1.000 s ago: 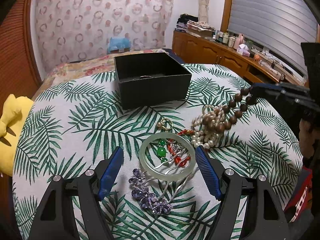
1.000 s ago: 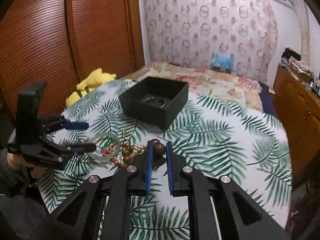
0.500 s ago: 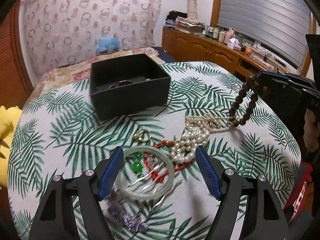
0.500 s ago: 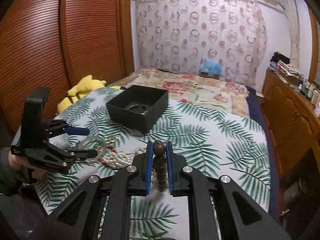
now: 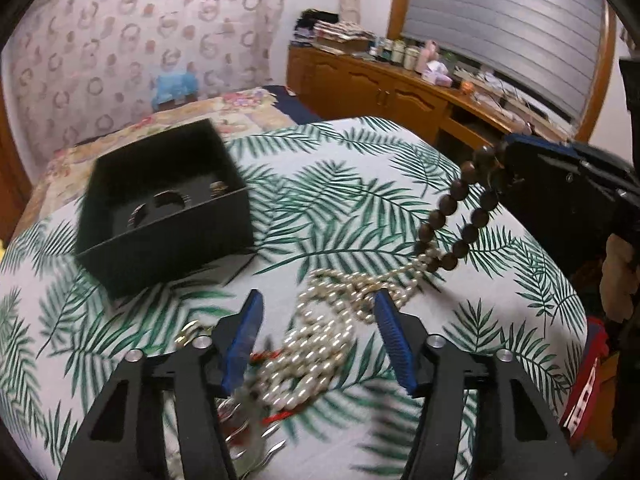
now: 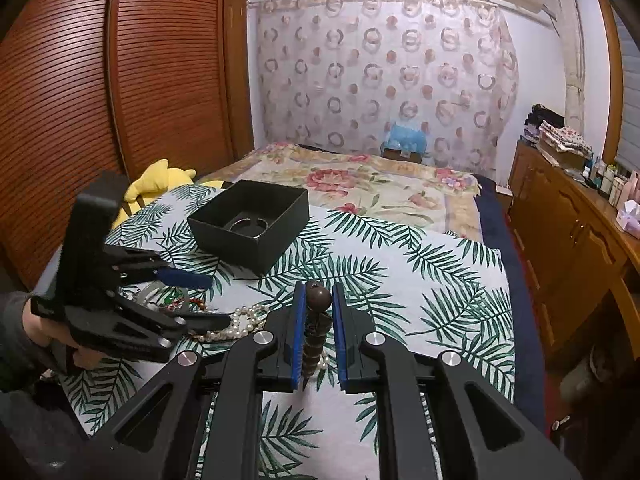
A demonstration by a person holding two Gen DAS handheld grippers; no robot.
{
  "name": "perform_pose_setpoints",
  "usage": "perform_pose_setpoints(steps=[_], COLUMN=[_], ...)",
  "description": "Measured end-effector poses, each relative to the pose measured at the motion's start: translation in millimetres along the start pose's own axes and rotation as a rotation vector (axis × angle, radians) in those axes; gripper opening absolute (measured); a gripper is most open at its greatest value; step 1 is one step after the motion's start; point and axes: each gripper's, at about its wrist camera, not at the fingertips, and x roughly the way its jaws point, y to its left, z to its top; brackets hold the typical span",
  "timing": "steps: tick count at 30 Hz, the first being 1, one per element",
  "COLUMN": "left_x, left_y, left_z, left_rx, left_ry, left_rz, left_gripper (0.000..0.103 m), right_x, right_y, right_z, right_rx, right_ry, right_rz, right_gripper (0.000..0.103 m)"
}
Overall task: Organize jewelry
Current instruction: 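Grasp the pearl necklace with the left gripper and lift it while the right gripper holds the beads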
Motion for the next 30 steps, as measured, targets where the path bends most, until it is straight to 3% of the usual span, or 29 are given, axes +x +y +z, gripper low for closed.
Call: perform_pose_setpoints(steps=[2,8,15,17,18,20,23,30], left_x=[9.5,29.2,43.2,47.4,48.8,49.4,41.5,-20.7], left_y=[-0.8,10.0,8.0,5.1,5.8,5.8,6.8,1.7], left_z=[5.8,16.1,21.5,23.8,24.7,26.6,26.2,47.0], left_rx=[0.007,-0.012,0.029,0.06,0.065,0.059,0.053,0.025], left_ry=[0.015,0.071,0.113,0.113,0.112,0.111,0.083,-0.083], left_rz=[0.008,0.017,0.02,0.041,0.042,0.027,0.045,0.019], left_gripper=[0.052,0.03,0.024,0.015,0.003,0.004,0.003,0.003], right_x=[2.9,9.0,9.9,11.4,12.2,12.5,13.0,14.0], right_y=[-2.2,-10.0,-9.2,-8.4,-8.0,-6.1,-7.0,-9.0], right_z=[-1.4,-8.3,-9.5,-11.9,-13.0,-14.2,-15.4,-16.3], right_rx=[0.003,0.023,0.023,0.02,0.019,0.019,0.021,0.034], right_ry=[0.008,0.018,0.019,0.018,0.018,0.019,0.019,0.023], right_rz=[-0.003,-0.001,0.001,0.005,0.007,0.009,0.008,-0.001], right_gripper=[0.014,0.015,0.015,0.015,0.015,0.015,0.015,0.015])
